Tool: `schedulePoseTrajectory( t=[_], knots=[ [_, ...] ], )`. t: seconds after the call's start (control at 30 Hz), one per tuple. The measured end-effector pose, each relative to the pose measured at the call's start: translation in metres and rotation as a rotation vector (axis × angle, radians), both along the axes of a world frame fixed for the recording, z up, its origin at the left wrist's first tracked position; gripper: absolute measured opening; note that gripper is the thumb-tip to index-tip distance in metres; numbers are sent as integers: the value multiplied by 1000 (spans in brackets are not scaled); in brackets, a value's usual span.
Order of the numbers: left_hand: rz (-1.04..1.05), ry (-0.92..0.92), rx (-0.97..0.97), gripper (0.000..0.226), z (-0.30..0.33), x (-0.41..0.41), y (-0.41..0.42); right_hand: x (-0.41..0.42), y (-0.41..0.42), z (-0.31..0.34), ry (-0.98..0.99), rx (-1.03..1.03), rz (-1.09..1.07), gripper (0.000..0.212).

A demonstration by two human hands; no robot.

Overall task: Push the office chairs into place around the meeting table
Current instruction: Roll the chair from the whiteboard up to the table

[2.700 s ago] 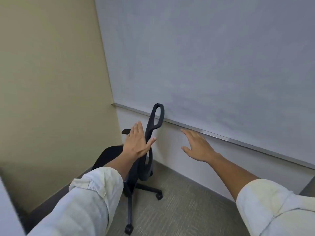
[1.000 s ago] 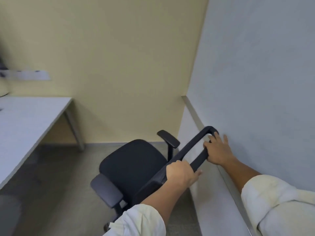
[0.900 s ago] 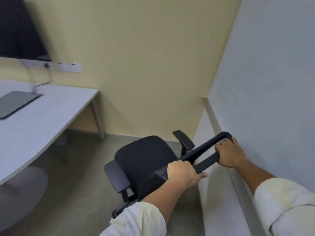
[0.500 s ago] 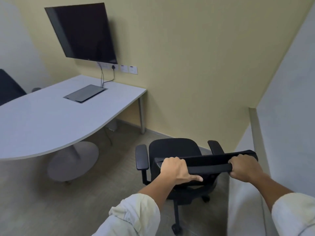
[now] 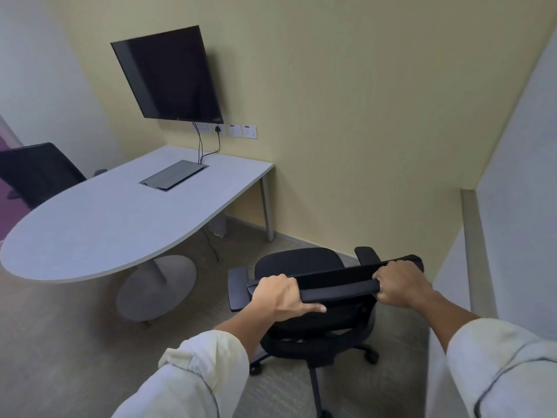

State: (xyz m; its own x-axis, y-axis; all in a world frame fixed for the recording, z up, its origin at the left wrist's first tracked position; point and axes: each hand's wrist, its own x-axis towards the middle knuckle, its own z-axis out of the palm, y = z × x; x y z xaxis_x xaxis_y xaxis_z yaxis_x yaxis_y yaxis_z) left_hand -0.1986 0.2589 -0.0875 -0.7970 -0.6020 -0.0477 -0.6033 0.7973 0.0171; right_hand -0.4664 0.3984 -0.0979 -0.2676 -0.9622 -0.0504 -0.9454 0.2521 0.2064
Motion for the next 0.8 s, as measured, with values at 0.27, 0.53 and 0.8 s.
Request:
schedulePoseTrajectory(
  t=[0.27,0.53,0.8],
  knots=[
    [86,37,-31,91,-5,2,-40,-8,-60,2,-57,-30,69,19],
    [165,59,-45,90,-8,-20,-110,-38,-156,0,-64,-43,130,13],
    [258,50,-61,89,-6,-41,-202,-61,-269,4,-70,-40,168,10]
  ],
)
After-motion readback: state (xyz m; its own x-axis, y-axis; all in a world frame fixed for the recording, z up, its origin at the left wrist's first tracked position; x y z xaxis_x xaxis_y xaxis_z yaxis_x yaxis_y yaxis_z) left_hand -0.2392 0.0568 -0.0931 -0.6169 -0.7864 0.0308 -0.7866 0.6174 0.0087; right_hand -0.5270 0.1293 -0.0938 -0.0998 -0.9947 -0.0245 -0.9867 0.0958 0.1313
